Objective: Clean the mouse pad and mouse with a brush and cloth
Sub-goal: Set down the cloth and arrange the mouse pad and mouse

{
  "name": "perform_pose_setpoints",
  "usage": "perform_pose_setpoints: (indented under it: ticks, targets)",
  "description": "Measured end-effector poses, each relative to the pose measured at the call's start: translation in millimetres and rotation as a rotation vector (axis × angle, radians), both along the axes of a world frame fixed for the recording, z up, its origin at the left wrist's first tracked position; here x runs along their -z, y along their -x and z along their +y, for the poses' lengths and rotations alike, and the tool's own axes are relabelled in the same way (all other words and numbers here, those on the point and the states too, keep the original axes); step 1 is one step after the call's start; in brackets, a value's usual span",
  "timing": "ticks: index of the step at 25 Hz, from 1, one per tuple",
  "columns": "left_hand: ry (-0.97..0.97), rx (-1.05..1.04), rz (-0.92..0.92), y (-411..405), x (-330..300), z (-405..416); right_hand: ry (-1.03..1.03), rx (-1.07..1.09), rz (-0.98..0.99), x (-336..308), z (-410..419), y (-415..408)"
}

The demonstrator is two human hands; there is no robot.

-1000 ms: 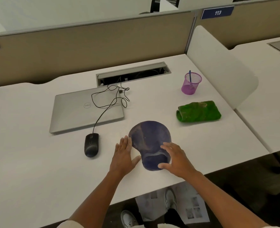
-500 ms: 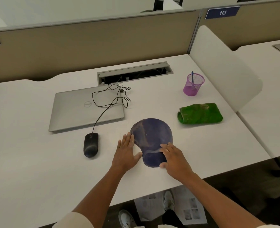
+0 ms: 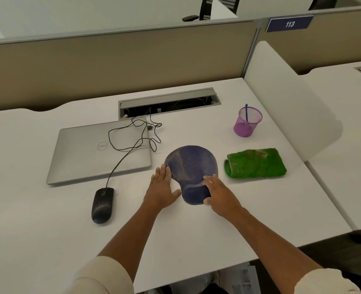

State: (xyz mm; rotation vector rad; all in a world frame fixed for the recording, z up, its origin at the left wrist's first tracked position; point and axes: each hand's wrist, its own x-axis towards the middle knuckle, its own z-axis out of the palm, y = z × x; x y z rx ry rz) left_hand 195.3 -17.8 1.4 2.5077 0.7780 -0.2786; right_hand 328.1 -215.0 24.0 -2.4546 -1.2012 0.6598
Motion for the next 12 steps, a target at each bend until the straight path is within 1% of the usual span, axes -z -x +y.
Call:
perform_pose_setpoints:
  ticks: [6, 12]
  targets:
    - [-0.006, -0.024, 0.007, -31, 1, 8, -0.025, -0.038, 0.006, 4, 14, -40]
    - [-0.023, -0.049, 0.024, -45, 3, 11, -0.044, -0.089, -0.021, 9, 19, -54]
